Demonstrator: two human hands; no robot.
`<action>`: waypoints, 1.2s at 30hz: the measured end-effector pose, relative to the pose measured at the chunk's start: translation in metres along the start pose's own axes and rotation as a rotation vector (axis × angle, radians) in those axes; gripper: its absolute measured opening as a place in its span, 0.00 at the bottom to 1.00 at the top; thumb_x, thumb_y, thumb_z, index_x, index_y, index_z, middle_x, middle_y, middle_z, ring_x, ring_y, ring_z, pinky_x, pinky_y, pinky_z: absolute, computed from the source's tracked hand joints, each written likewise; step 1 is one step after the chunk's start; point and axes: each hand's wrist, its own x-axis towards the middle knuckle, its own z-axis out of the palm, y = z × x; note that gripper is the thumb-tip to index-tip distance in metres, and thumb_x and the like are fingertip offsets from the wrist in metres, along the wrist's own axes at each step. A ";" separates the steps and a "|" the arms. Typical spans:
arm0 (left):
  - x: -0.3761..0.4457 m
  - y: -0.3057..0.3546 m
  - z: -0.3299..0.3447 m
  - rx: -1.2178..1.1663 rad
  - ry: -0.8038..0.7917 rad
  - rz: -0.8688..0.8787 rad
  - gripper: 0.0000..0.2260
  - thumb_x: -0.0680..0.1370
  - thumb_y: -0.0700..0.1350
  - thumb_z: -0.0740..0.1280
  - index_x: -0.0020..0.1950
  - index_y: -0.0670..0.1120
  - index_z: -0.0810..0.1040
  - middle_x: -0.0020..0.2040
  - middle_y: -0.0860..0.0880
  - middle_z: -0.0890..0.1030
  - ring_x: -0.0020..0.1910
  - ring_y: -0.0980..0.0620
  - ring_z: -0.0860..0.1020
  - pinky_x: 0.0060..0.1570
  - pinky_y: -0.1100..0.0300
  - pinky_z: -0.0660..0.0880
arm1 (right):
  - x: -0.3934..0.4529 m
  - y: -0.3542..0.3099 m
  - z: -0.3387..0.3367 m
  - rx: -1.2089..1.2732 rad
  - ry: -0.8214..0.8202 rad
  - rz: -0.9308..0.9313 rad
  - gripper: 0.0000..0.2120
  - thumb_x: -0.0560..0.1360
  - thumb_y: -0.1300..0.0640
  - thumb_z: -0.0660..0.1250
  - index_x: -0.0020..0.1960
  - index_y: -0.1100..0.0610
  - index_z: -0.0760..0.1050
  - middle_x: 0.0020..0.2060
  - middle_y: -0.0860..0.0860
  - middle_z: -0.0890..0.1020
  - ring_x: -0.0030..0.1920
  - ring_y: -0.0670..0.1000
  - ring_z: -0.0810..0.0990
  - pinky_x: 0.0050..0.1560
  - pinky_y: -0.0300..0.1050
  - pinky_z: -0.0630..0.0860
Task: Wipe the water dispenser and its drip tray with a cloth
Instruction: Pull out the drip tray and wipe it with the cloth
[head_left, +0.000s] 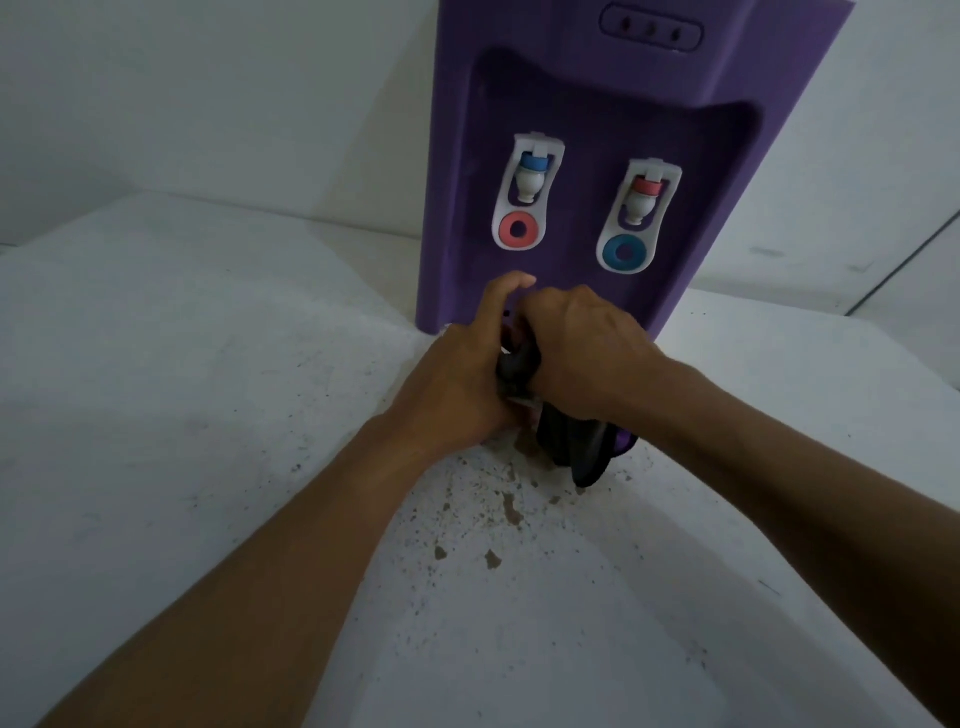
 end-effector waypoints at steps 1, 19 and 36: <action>0.000 -0.001 -0.001 -0.021 -0.005 -0.016 0.55 0.66 0.43 0.85 0.81 0.61 0.52 0.50 0.54 0.85 0.45 0.57 0.85 0.50 0.49 0.85 | -0.003 -0.001 0.002 -0.026 0.027 -0.037 0.12 0.77 0.56 0.71 0.59 0.56 0.74 0.47 0.53 0.80 0.42 0.53 0.79 0.43 0.49 0.79; -0.004 0.004 -0.004 0.005 -0.015 -0.042 0.55 0.61 0.58 0.86 0.80 0.63 0.56 0.54 0.58 0.84 0.56 0.53 0.83 0.59 0.45 0.81 | -0.035 0.053 -0.006 0.470 -0.012 -0.010 0.10 0.74 0.56 0.77 0.49 0.45 0.79 0.44 0.40 0.83 0.46 0.39 0.81 0.42 0.29 0.75; -0.002 0.008 -0.006 0.049 -0.027 -0.033 0.52 0.67 0.45 0.84 0.81 0.60 0.54 0.53 0.53 0.84 0.47 0.53 0.84 0.52 0.45 0.83 | -0.009 0.023 0.011 0.221 -0.013 -0.196 0.10 0.74 0.51 0.77 0.53 0.50 0.82 0.35 0.39 0.78 0.34 0.39 0.79 0.37 0.33 0.74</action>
